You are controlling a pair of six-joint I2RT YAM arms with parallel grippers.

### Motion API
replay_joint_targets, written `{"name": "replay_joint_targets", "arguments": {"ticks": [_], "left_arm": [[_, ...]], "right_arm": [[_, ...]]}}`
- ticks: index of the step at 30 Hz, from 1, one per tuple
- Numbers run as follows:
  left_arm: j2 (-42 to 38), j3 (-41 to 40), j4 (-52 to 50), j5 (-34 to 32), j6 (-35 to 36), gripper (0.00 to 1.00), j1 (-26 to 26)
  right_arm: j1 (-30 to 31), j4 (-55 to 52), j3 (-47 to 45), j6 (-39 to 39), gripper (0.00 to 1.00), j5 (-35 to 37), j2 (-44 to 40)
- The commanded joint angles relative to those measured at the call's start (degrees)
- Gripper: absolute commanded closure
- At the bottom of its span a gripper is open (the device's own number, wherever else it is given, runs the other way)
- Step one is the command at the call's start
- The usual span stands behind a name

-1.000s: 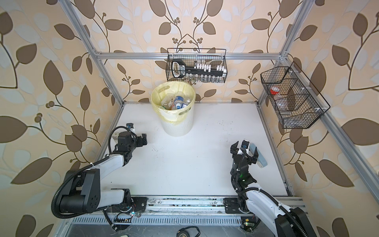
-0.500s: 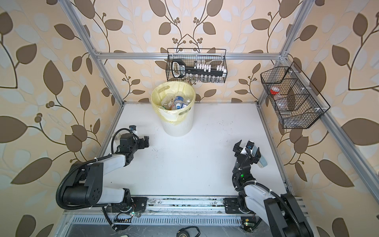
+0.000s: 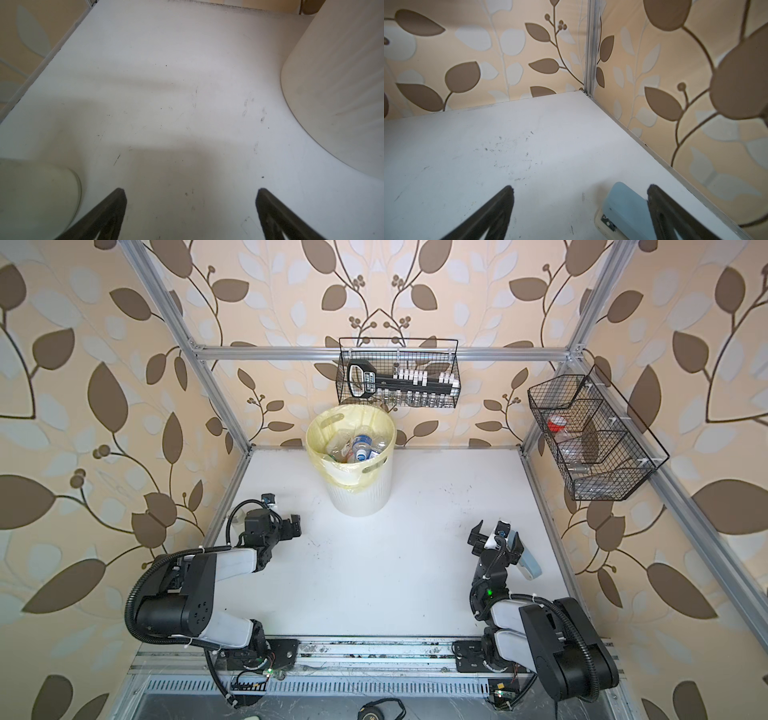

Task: Throw the plastic bottles in the bin
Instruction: Reset both arms

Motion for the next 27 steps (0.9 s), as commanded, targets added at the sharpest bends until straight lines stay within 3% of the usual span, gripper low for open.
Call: {"name": "replay_joint_targets", "arguments": {"ticks": [1, 5, 8, 9, 11, 15, 21, 27], "left_arm": [[0.21, -1.24, 6.09, -0.88, -0.26, 0.01, 0.52], [0.5, -2.03, 7.67, -0.61, -0.13, 0.01, 0.53], [0.72, -1.85, 7.58, -0.64, -0.2, 0.01, 0.48], [0.92, -1.68, 7.35, -0.7, -0.15, 0.01, 0.5], [1.1, -1.47, 7.09, -0.66, -0.05, 0.01, 0.51], [1.1, -1.42, 7.12, -0.72, -0.06, 0.01, 0.43], [0.7, -1.82, 7.47, -0.76, -0.15, 0.01, 0.38], [0.52, -2.03, 7.69, -0.68, -0.15, 0.01, 0.37]], "right_arm": [[-2.6, 0.76, 1.04, -0.37, 0.0, -11.99, 0.41], [-3.19, 9.4, 0.81, -1.61, 0.0, -14.6, 8.53], [-3.73, 0.82, 3.07, -0.08, 0.0, -15.3, 5.61], [-3.75, 4.62, 3.19, -1.57, 0.0, -16.13, 8.28], [-3.41, -1.51, 4.95, -0.88, 0.0, -15.51, 6.4], [-4.16, -3.83, 6.41, 0.4, 0.0, -14.83, 6.95], [-4.0, -1.44, 5.77, -0.49, 0.0, -15.17, 7.5], [-0.68, 1.66, 4.55, -2.97, 0.0, -10.83, 7.76]]}}
